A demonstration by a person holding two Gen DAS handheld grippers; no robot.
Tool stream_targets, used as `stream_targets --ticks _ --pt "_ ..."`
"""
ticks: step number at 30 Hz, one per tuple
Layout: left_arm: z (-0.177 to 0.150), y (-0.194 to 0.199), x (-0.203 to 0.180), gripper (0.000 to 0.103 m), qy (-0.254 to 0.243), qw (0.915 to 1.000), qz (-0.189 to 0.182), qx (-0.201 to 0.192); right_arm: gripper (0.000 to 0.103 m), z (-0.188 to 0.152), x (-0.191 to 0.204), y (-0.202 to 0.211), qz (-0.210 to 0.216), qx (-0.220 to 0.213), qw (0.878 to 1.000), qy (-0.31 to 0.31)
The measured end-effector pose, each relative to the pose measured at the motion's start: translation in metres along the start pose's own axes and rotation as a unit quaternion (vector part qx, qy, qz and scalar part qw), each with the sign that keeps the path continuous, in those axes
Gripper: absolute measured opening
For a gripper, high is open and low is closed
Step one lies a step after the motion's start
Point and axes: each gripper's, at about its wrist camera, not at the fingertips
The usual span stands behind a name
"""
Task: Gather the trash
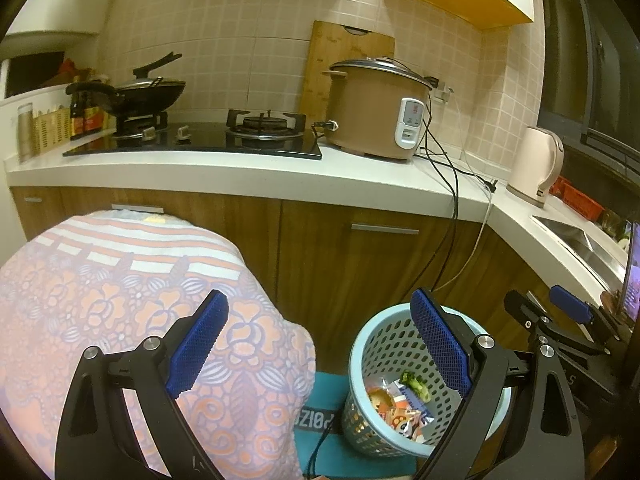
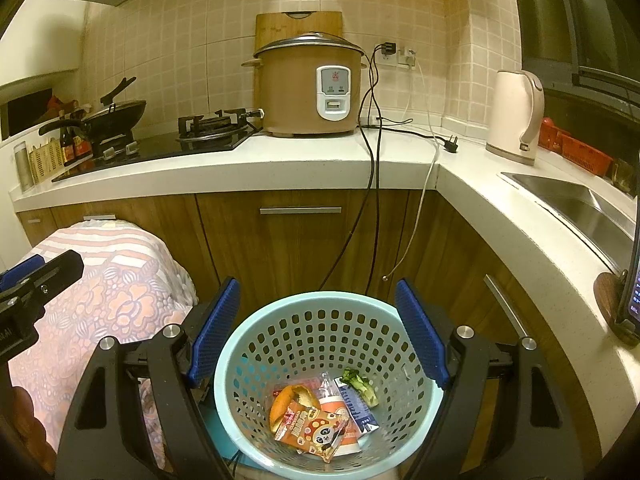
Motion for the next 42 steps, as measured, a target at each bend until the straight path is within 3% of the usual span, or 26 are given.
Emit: stream_targets --ticks 42 --pt "0.0048 0.0036 0.0039 0.090 -0.010 0.9999 0.007 -0.005 0.076 0.0029 0.0024 0.0000 0.006 -0.005 1.000 0.000"
Point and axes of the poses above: each gripper's, at about its wrist camera, not at the fingertips, and y roughly against the way its jaws point, x to its left, z to its top, and after that the axes turned 11 degrees about -x, right-handed
